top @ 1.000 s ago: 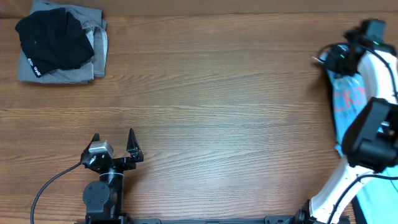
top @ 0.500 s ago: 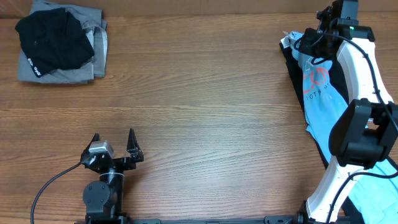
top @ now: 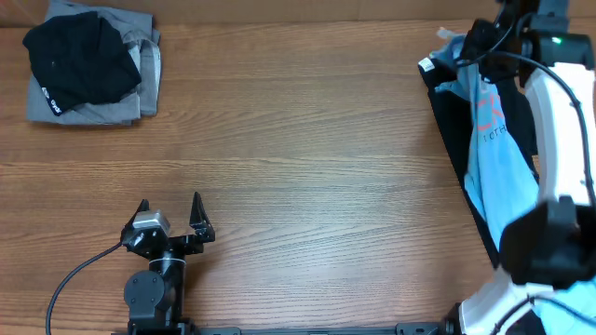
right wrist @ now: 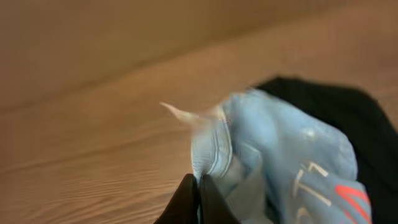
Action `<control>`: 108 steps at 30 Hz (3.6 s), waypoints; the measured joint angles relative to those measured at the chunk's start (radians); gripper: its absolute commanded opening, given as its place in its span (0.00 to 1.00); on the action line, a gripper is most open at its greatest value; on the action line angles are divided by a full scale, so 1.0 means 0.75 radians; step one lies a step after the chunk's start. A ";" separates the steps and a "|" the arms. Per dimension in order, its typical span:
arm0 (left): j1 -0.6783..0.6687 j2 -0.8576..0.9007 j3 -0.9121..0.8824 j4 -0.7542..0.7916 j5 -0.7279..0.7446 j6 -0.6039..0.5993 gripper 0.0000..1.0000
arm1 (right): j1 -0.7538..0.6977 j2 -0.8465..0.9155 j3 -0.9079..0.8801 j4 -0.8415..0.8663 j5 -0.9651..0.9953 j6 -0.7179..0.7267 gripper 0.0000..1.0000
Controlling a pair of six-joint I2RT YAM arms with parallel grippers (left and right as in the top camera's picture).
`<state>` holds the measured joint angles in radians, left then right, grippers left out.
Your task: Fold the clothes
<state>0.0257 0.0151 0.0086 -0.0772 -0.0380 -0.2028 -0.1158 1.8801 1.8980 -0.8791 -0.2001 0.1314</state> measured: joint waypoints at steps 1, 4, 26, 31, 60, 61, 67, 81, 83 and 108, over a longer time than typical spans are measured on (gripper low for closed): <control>0.000 0.000 0.000 0.000 0.001 0.000 1.00 | 0.018 -0.036 0.001 -0.001 -0.009 0.000 0.04; 0.000 0.000 0.000 0.000 0.001 0.000 1.00 | 0.098 -0.103 0.011 -0.005 -0.053 0.000 0.04; 0.000 0.000 0.000 0.001 0.001 0.000 1.00 | 0.974 0.102 0.018 0.274 -0.189 0.188 0.19; 0.000 0.000 0.000 0.001 0.001 0.000 1.00 | 0.798 0.069 0.049 0.130 -0.177 0.202 0.37; 0.000 0.000 0.000 0.000 0.001 0.000 1.00 | -0.063 0.110 -0.454 -0.006 0.099 0.144 0.08; 0.000 0.000 0.000 0.000 0.000 0.000 1.00 | -0.065 0.133 -0.455 -0.007 0.099 0.143 0.06; 0.000 0.000 0.000 0.000 0.001 0.000 1.00 | -0.063 0.288 -0.467 -0.009 0.099 0.143 0.04; 0.000 0.000 0.000 -0.001 0.001 0.000 1.00 | -0.063 0.360 -0.471 -0.004 0.119 0.143 0.04; 0.000 0.000 0.000 -0.001 0.001 0.000 1.00 | -0.063 0.360 -0.471 -0.004 0.124 0.143 0.04; 0.000 0.000 0.000 0.000 0.001 0.000 1.00 | -0.477 0.435 -0.326 -0.146 0.285 0.149 0.04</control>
<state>0.0257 0.0151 0.0086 -0.0772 -0.0376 -0.2028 -0.4732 2.2063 1.6535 -0.9886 0.0135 0.2428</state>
